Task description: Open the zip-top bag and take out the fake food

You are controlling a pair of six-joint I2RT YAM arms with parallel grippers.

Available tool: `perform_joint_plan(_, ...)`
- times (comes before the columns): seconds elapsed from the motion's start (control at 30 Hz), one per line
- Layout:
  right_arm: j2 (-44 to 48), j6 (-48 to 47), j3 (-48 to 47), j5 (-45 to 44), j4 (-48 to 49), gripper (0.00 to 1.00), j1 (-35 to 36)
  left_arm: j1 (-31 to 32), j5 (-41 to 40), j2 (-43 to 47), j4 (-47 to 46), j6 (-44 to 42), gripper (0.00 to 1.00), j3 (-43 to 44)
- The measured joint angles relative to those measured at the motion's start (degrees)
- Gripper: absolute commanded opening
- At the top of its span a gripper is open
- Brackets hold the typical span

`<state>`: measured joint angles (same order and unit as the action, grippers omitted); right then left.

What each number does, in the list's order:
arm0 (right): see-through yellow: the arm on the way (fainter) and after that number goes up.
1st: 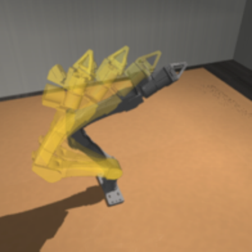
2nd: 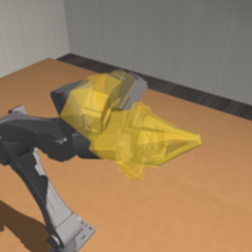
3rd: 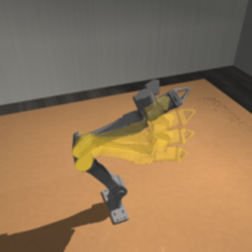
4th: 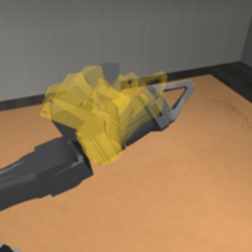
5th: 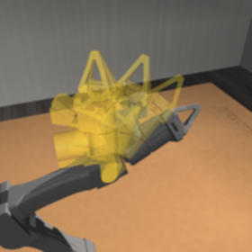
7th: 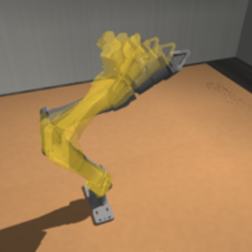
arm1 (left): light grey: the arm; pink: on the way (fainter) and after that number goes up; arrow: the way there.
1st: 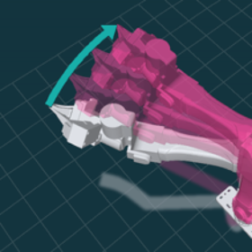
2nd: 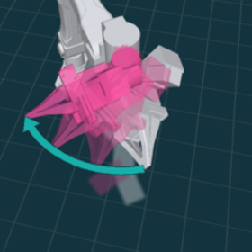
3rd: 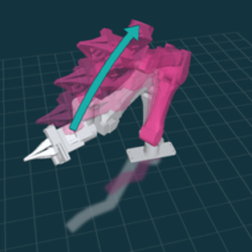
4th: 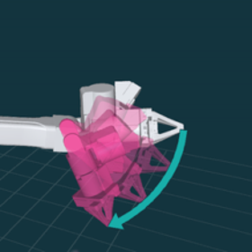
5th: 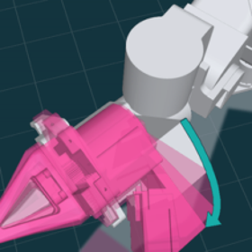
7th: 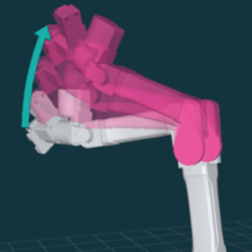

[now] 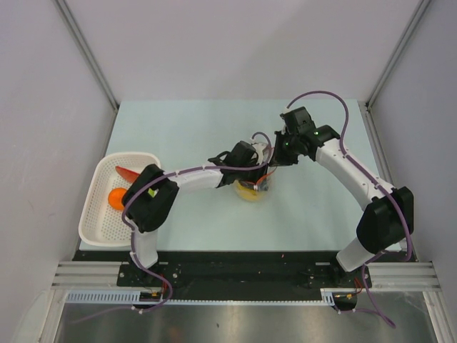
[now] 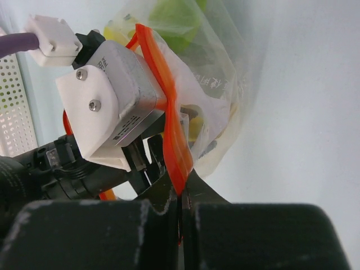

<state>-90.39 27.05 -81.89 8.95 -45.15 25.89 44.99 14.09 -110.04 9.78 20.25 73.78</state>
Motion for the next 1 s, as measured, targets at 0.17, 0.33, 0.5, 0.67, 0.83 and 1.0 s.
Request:
perform_joint_plan(0.17, 0.0, 0.4, 0.0, 0.4, -0.2, 0.00, 0.0, 0.8, -2.5, 0.0, -5.4, 2.0, 0.41, -2.6)
perform_joint_plan(0.33, 0.0, 0.5, 0.0, 0.6, -0.2, 0.00, 0.0, 1.1, -3.8, -0.2, -6.8, 2.1, 0.24, -2.9)
perform_joint_plan(0.5, 0.0, 0.4, 0.0, 0.5, -0.2, 0.00, 0.0, 1.2, -5.2, 0.1, -6.0, 1.9, 0.17, -2.9)
perform_joint_plan(0.67, 0.1, 0.2, 0.0, 0.3, -0.2, 0.00, 0.0, 1.2, -7.1, 2.6, -2.5, 1.7, 0.00, -2.9)
perform_joint_plan(0.83, 0.8, -0.3, 0.0, -0.4, -0.2, 0.00, 0.0, 1.2, -9.8, 7.0, 1.3, 0.7, 0.00, -2.7)
perform_joint_plan(1.0, 1.1, -1.0, 0.0, -1.3, -0.2, 0.00, -0.1, 0.9, -10.9, 11.1, 3.1, -0.1, 0.00, -1.6)
